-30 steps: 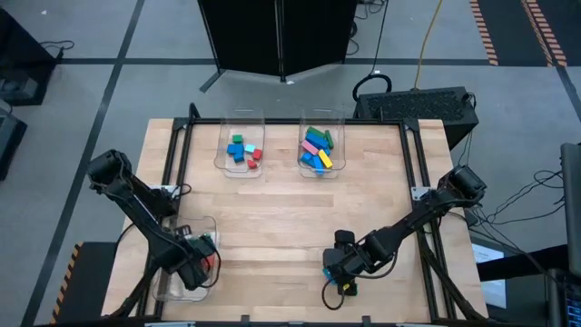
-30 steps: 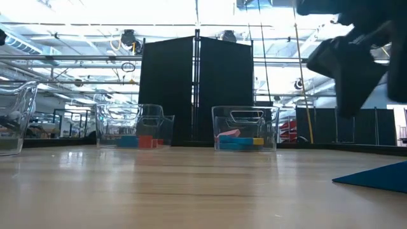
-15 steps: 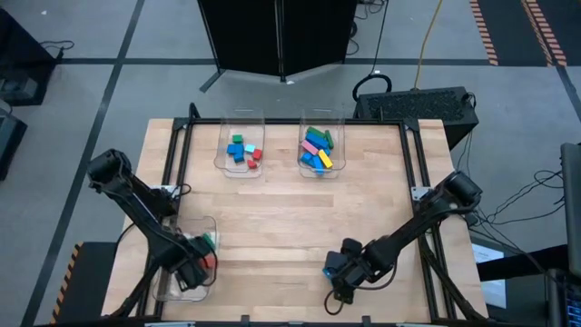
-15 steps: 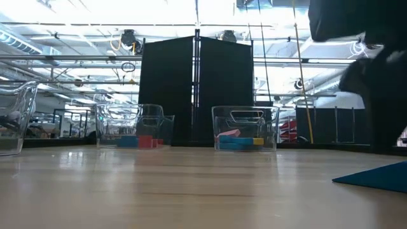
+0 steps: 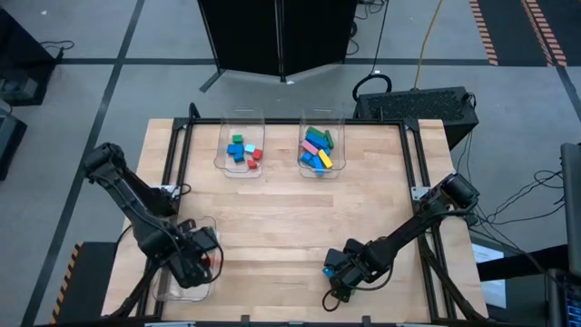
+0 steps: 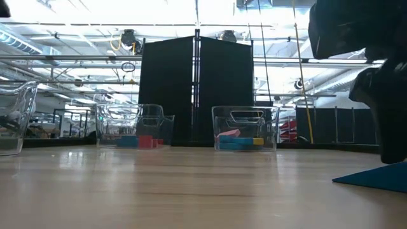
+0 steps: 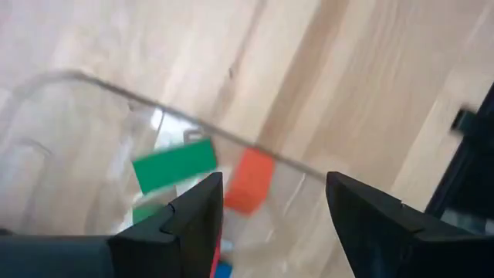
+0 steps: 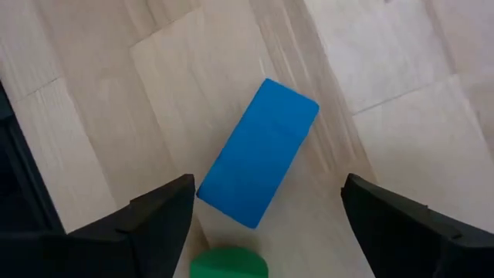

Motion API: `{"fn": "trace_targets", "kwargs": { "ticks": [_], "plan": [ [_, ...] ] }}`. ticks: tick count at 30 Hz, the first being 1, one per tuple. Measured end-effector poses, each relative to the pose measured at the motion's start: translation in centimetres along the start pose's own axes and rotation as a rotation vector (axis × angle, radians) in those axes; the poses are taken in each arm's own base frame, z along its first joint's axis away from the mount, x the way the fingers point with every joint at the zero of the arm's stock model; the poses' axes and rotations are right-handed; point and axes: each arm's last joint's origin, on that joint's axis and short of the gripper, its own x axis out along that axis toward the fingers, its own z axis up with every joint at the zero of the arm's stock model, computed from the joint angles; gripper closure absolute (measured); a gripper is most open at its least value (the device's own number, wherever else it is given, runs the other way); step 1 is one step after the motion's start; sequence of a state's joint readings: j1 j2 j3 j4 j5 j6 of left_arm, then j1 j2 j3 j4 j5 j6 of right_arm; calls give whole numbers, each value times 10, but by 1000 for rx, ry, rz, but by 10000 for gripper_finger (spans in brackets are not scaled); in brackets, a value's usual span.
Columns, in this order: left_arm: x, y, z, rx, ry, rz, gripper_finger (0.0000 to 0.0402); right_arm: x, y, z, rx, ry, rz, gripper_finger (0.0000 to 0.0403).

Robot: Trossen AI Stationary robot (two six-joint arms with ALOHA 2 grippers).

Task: Sort blocks by size
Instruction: Put the blue triangular block into the bottom transparent bin

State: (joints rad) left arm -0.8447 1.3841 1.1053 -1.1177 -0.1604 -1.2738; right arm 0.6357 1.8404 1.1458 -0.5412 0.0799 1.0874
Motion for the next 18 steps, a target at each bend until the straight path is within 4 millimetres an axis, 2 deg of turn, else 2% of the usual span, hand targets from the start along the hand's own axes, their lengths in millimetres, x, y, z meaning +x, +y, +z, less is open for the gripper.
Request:
{"fn": "trace_targets", "kwargs": {
  "ticks": [9, 13, 18],
  "plan": [
    [-2, 7, 20, -76, -73, 21, 171, 21, -1, -3, -10, 50, -29, 85],
    [-1, 10, 26, -102, -80, 28, 171, 19, -3, -1, -11, 29, -51, 86],
    [0, 11, 33, -89, -182, 54, 171, 17, -5, 1, -28, 21, -60, 123]
  ]
}}
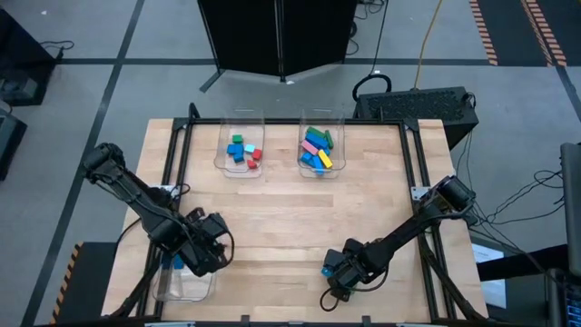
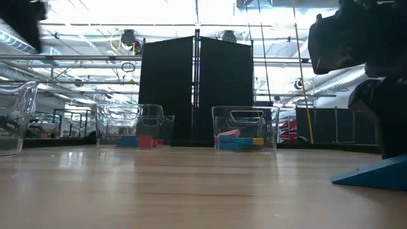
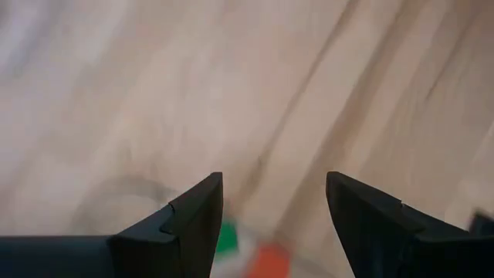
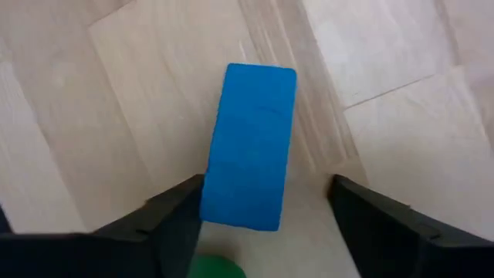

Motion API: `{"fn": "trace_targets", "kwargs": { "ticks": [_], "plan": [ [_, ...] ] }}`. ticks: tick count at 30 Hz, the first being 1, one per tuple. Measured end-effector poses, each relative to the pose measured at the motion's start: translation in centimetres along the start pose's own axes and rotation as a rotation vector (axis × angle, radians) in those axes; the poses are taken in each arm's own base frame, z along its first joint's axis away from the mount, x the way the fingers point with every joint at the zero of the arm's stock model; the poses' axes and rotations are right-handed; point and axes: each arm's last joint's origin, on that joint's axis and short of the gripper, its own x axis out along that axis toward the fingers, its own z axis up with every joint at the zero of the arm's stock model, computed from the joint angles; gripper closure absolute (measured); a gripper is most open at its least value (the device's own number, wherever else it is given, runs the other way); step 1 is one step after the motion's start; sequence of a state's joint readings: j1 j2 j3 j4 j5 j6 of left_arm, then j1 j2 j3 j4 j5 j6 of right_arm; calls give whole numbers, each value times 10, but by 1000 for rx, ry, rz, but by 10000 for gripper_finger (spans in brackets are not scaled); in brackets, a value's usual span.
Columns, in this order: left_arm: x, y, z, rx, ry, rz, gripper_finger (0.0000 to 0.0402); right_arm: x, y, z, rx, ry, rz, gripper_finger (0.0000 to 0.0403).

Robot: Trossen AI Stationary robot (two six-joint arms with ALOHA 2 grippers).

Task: Sort blocks by size
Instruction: Put the blue triangular block into the bottom transparent bin

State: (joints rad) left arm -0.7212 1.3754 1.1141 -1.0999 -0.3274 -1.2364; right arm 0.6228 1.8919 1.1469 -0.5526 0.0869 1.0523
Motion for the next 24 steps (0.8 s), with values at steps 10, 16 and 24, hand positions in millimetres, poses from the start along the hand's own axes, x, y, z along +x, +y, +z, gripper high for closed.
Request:
{"fn": "trace_targets", "kwargs": {
  "ticks": [10, 16, 24],
  "plan": [
    [1, -27, 18, 237, -342, -136, 171, 1, -2, 1, -30, -26, -26, 266],
    [10, -34, 20, 278, -402, -87, 171, 2, -4, 6, -44, -70, -40, 271],
    [43, -48, 22, 428, -411, 27, 171, -4, -5, 17, -89, -139, -26, 267]
  ]
}}
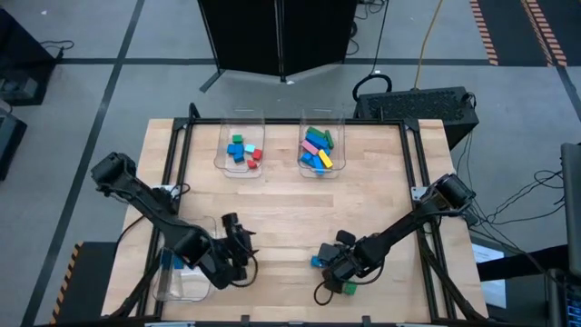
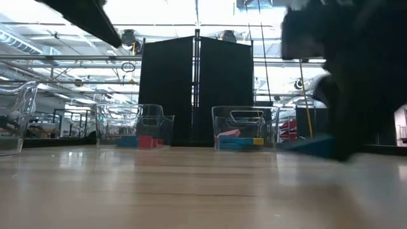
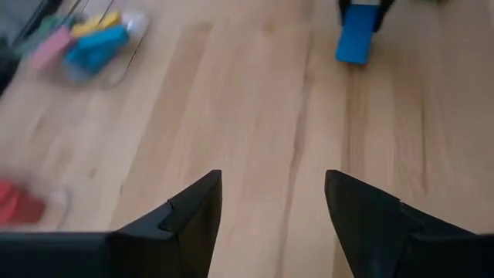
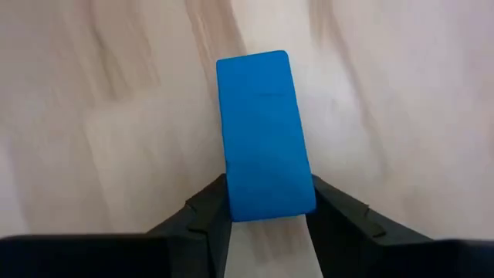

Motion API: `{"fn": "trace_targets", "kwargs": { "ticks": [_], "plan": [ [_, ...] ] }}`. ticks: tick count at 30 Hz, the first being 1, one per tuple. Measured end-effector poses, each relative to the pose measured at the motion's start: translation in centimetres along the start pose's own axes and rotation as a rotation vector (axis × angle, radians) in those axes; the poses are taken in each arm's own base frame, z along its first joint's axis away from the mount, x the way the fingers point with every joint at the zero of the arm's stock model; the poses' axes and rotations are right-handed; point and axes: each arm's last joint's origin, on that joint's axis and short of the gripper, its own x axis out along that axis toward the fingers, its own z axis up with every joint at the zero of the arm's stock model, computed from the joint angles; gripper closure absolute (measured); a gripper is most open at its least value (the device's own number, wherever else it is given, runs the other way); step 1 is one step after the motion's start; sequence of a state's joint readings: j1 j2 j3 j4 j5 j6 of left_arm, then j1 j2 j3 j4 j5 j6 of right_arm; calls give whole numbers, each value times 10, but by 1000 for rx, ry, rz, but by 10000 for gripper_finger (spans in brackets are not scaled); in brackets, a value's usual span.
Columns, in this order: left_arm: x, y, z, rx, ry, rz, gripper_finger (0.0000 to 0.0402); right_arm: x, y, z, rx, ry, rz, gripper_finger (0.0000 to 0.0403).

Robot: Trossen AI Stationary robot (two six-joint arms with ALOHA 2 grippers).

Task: Sort blocks by size
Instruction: Put the blue triangular block into the bottom transparent bin

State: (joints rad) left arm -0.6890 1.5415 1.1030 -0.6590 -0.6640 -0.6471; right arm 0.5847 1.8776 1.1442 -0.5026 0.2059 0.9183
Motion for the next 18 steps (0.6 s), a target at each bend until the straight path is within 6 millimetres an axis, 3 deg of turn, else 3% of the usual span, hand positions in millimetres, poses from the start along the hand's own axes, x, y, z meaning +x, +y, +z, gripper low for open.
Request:
{"fn": "trace_targets", "kwargs": {
  "ticks": [10, 18],
  "plan": [
    [37, -34, 5, 509, -130, -51, 171, -17, -2, 35, -95, -157, 157, 266],
    [45, -43, 8, 704, -186, -64, 171, -20, 1, 57, -171, -241, 344, 266]
  ]
}}
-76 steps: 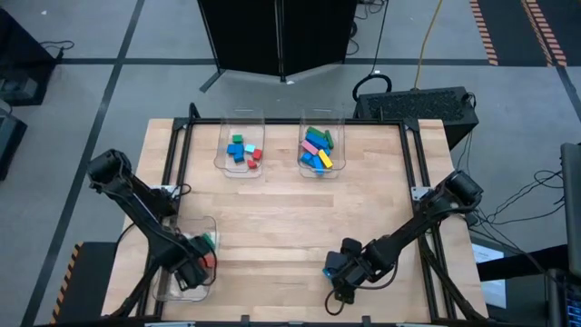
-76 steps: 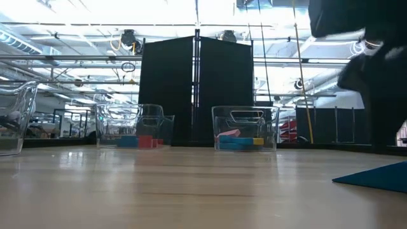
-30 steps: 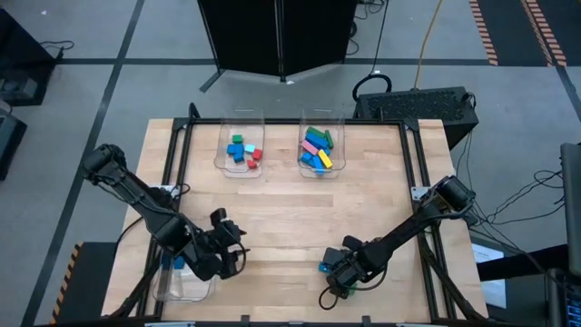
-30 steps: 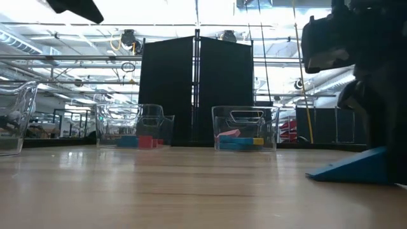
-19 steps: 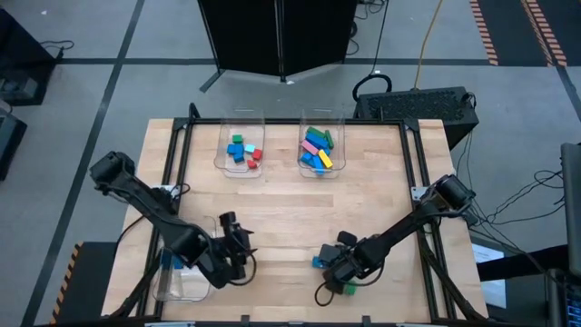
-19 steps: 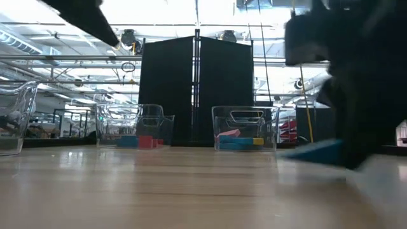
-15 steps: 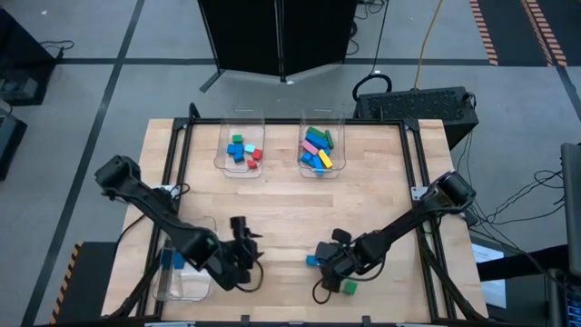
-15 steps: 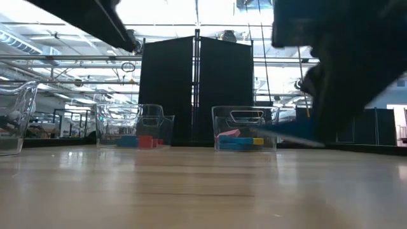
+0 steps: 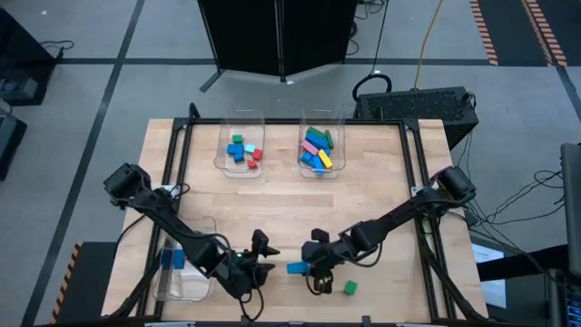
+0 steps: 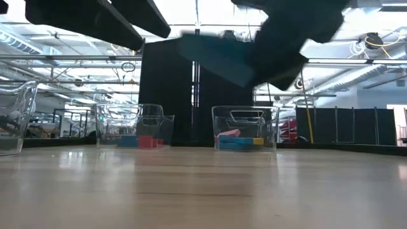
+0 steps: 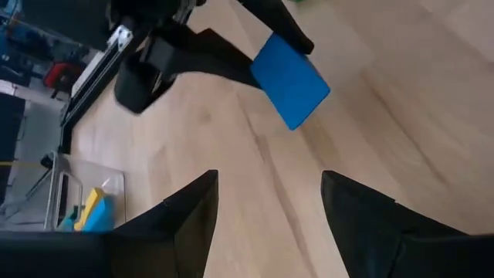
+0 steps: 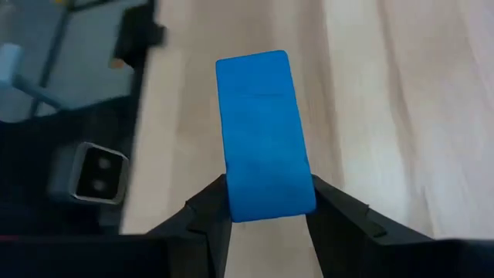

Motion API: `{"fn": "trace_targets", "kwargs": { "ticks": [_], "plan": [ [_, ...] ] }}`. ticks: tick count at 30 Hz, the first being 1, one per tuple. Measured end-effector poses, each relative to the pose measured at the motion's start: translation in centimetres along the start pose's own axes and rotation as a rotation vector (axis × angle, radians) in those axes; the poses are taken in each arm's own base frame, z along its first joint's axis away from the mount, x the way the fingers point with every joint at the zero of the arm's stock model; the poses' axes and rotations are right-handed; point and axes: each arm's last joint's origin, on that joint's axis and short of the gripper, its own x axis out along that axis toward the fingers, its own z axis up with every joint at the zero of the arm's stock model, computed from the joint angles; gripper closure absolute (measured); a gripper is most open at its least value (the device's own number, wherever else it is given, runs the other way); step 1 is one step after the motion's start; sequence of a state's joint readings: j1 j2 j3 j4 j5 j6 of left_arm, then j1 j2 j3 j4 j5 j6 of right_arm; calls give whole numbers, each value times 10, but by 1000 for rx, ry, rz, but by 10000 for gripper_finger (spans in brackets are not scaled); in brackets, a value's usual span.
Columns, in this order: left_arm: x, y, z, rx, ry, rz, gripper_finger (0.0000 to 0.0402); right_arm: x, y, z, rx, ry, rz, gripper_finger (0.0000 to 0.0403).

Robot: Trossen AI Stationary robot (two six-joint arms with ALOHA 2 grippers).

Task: Sort blocks by size
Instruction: Put the blue triangular block into the bottom transparent bin

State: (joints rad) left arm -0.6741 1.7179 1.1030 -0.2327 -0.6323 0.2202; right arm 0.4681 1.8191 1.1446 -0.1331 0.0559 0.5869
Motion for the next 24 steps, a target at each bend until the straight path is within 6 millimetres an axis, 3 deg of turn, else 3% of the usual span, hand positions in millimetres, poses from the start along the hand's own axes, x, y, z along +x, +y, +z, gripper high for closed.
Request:
{"fn": "trace_targets", "kwargs": {
  "ticks": [14, 24],
  "plan": [
    [11, -1, 2, 71, -28, 2, 171, 0, -18, 19, -47, -54, 32, 266],
    [12, 3, 9, 149, -92, 22, 171, -1, -17, 28, -110, -110, 119, 266]
  ]
}}
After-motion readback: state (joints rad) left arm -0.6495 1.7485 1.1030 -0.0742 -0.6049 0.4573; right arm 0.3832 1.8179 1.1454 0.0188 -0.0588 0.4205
